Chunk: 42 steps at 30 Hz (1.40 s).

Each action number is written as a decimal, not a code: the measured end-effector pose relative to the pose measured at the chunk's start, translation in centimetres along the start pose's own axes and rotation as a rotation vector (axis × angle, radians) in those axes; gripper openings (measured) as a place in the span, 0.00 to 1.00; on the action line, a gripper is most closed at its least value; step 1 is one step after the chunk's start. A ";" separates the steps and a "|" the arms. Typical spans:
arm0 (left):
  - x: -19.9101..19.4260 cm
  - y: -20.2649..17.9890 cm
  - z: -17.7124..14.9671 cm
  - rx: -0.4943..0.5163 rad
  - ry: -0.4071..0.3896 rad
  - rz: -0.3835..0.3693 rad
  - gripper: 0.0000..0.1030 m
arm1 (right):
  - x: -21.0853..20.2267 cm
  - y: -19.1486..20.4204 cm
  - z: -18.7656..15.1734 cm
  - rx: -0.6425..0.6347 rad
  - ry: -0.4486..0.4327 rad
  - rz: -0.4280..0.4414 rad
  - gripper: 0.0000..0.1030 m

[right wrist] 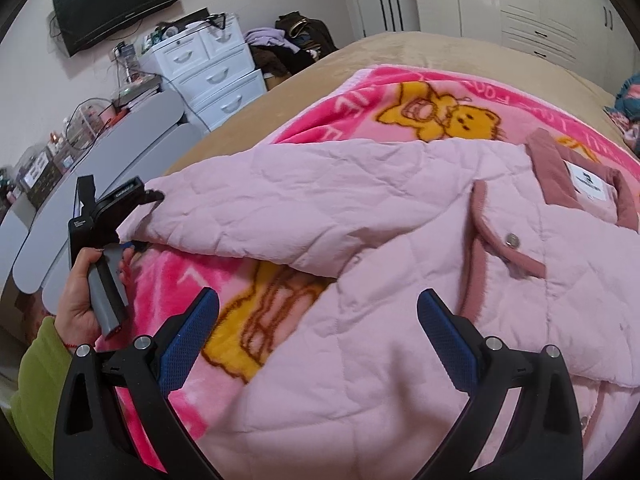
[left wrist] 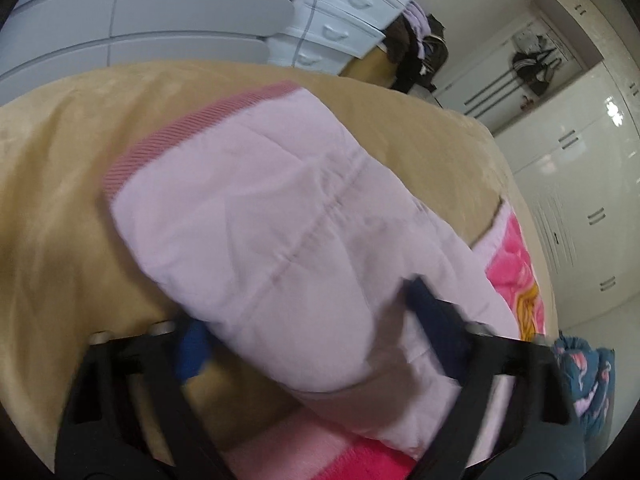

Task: Fold large clothes
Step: 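Grasp the other sleeve cuff with the left tool, then lift the sleeve with the left tool and fold it across the jacket front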

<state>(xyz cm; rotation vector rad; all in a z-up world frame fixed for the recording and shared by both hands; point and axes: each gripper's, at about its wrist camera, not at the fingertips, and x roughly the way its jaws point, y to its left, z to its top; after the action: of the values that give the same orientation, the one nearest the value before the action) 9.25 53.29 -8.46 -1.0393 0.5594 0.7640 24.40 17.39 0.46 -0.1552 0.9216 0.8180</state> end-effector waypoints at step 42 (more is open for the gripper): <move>-25.5 -26.1 -9.6 0.658 -0.348 -0.410 0.09 | -18.9 -11.7 -6.1 0.286 -0.221 -0.045 0.96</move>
<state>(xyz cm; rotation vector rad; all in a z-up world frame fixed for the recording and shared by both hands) 13.29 29.45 20.51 -0.3725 0.2486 0.3383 22.19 -4.05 8.58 0.1608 0.8126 0.6396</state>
